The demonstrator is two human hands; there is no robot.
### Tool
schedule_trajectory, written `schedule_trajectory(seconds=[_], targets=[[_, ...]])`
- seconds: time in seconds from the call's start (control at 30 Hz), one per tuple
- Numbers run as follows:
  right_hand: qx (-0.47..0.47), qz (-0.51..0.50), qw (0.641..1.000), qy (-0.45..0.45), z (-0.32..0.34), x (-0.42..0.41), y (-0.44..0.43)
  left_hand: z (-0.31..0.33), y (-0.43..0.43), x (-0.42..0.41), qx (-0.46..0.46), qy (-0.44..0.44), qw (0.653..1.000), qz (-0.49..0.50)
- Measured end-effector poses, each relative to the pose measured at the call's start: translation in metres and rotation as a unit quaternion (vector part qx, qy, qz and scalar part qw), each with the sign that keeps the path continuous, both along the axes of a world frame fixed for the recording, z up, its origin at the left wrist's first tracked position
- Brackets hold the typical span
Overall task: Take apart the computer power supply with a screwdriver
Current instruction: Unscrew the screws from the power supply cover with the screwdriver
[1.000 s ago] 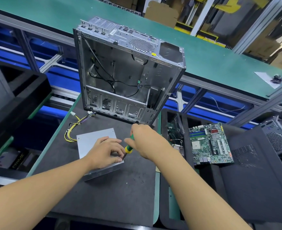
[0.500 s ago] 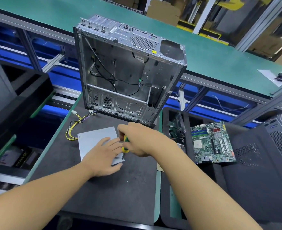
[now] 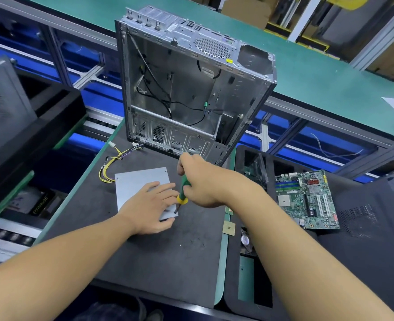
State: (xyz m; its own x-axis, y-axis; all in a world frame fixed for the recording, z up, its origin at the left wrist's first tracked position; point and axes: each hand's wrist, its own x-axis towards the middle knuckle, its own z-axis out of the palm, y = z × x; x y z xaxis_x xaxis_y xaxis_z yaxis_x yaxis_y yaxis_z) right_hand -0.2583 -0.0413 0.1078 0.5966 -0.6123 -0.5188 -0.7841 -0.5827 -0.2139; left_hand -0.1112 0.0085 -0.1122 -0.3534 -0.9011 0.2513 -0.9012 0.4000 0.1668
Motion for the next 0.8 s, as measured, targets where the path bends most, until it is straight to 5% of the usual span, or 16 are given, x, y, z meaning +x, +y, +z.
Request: schedule_trajectory(seconds=[0.17, 0.3, 0.5, 0.67, 0.8], targets=[[-0.041, -0.061, 0.997, 0.009, -0.005, -0.003, 0.004, 0.003, 0.001, -0.002, 0.007, -0.001, 1.0, -0.004], [-0.201, 0.032, 0.979, 0.024, -0.015, -0.001, 0.005, 0.004, 0.002, -0.003, -0.021, 0.001, 1.0, -0.003], [0.026, 0.009, 0.999, -0.02, -0.005, 0.0, -0.005, 0.002, 0.0, -0.003, -0.049, -0.025, 0.998, -0.001], [-0.14, -0.029, 0.987, 0.075, -0.01, 0.002, 0.002, 0.002, 0.0, -0.002, -0.018, -0.031, 0.999, 0.001], [-0.122, 0.026, 0.992, 0.032, -0.011, 0.005, 0.0, 0.004, 0.001, -0.003, -0.027, -0.031, 0.999, 0.004]])
